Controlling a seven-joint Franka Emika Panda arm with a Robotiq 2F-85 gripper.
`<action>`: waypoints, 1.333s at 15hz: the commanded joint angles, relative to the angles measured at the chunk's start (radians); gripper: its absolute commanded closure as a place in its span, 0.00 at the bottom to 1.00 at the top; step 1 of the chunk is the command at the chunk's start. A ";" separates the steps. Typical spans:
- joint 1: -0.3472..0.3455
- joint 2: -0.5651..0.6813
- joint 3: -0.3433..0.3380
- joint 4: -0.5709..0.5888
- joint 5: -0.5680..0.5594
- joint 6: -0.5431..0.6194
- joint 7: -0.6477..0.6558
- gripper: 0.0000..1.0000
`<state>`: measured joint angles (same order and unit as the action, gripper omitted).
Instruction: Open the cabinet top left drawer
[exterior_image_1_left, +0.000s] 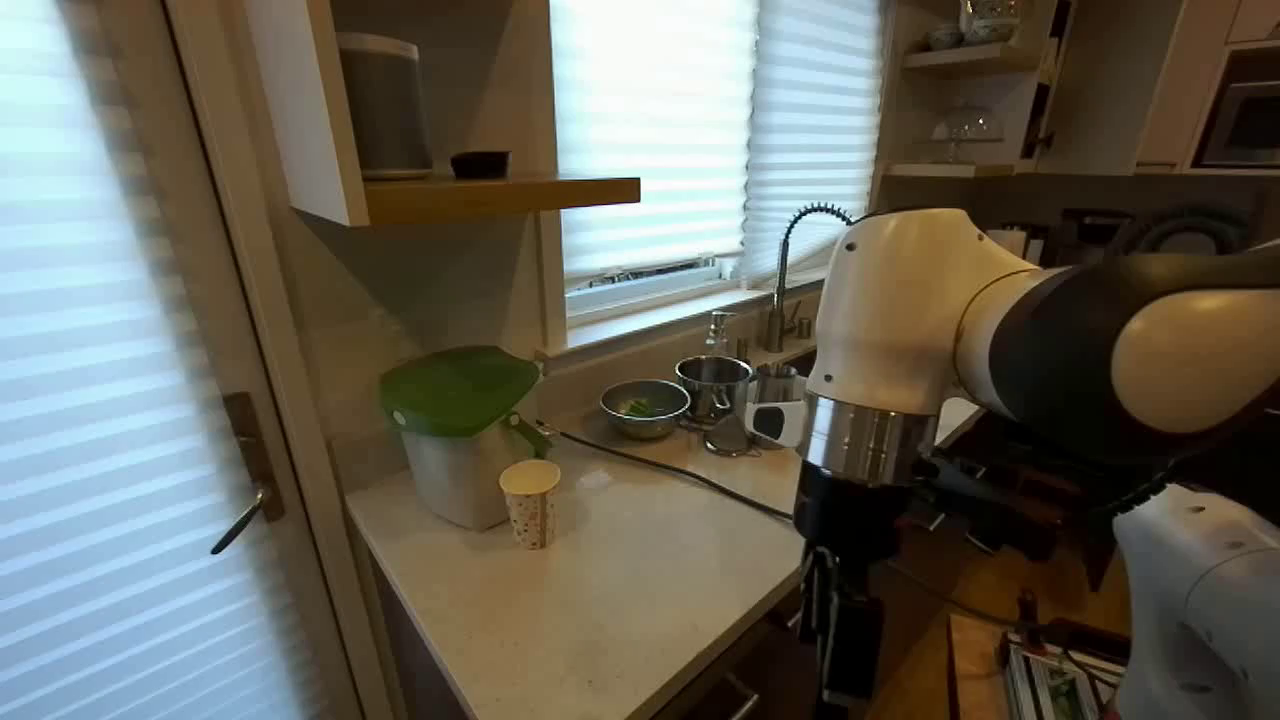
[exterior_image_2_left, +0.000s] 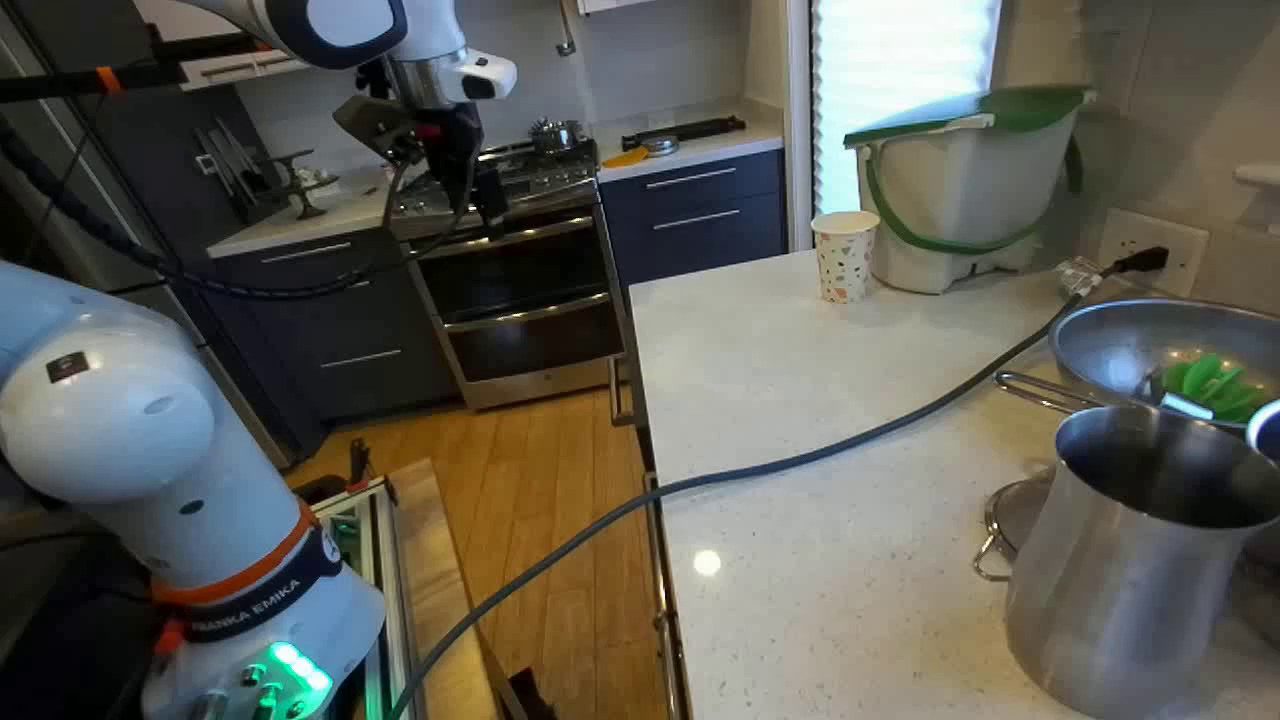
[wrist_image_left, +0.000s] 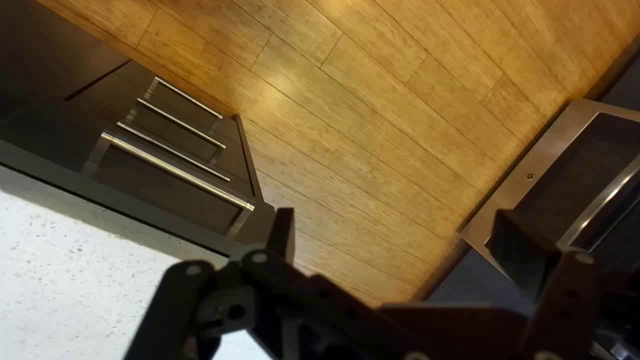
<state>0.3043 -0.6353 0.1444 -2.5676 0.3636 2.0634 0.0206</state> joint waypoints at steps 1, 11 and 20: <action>-0.010 0.000 0.009 0.003 0.005 -0.005 -0.004 0.00; -0.005 0.149 0.018 0.002 -0.091 -0.086 -0.136 0.00; -0.028 0.419 0.072 -0.003 -0.436 -0.078 -0.242 0.00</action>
<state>0.2928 -0.2914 0.1843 -2.5782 0.0415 1.9851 -0.2092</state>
